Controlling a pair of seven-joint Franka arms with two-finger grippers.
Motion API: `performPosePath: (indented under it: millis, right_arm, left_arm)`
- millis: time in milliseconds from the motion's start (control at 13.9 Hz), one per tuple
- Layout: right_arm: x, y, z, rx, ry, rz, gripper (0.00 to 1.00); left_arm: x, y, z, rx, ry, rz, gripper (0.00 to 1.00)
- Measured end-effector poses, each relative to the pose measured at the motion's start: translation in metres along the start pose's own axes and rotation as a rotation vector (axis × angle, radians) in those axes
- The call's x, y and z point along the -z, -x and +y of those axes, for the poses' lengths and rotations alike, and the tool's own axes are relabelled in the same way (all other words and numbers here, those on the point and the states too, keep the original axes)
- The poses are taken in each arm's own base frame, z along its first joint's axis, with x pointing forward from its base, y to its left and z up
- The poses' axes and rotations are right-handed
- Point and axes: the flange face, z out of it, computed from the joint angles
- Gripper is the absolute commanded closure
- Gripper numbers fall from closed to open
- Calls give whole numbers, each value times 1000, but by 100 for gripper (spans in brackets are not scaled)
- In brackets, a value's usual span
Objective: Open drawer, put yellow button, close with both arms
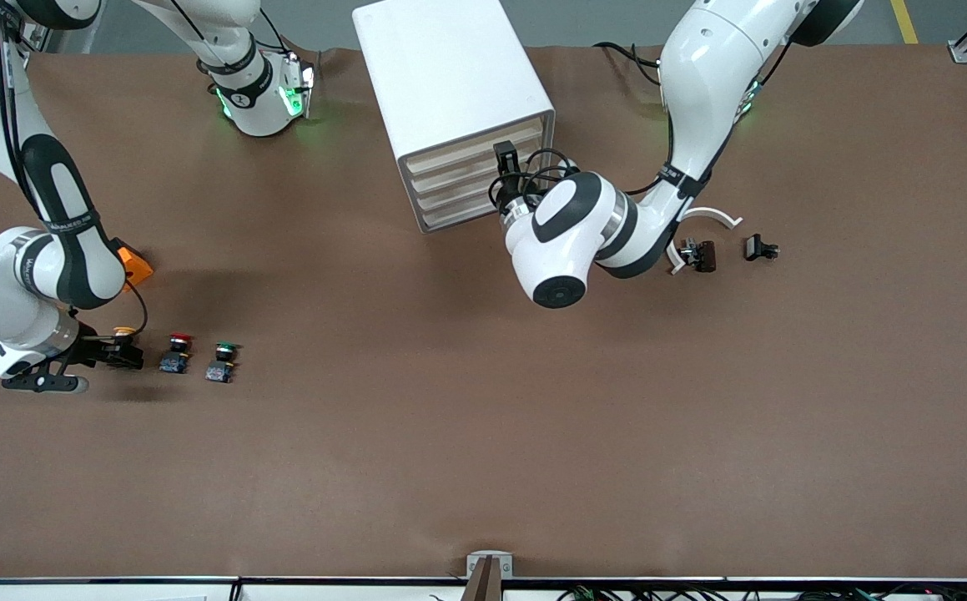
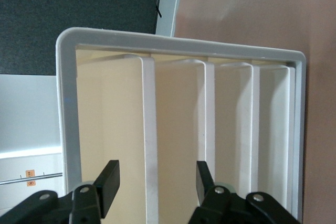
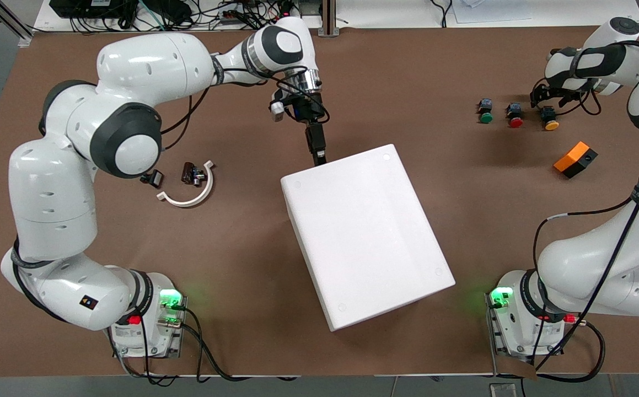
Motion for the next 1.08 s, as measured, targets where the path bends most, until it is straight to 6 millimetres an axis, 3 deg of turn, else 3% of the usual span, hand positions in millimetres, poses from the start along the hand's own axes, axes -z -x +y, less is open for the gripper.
performPosePath:
  millis: [144, 288, 576, 648, 792, 864, 1081]
  right_arm:
    - [-4, 1, 0, 22, -1, -6, 0]
    - [-8, 4, 5, 34, -2, -14, 0]
    - [-14, 9, 15, 29, -4, -26, 2]
    - [-15, 10, 15, 30, -4, -28, 25]
    - [-15, 11, 15, 33, -6, -34, 82]
    - [-16, 11, 15, 35, -7, -37, 100]
    - [-16, 12, 15, 36, -10, -46, 100]
  left_arm:
    - [-8, 6, 0, -7, 2, 1, 34]
    - [-20, 17, 3, -13, 18, -6, 41]
    - [-37, 27, 8, -18, 9, -2, 90]
    - [-35, 27, 5, -21, -4, -7, 100]
    - [-33, 27, 2, -24, -22, -14, 100]
    - [-32, 26, 2, -20, -21, -15, 100]
    - [-27, 24, 4, -17, -19, -23, 100]
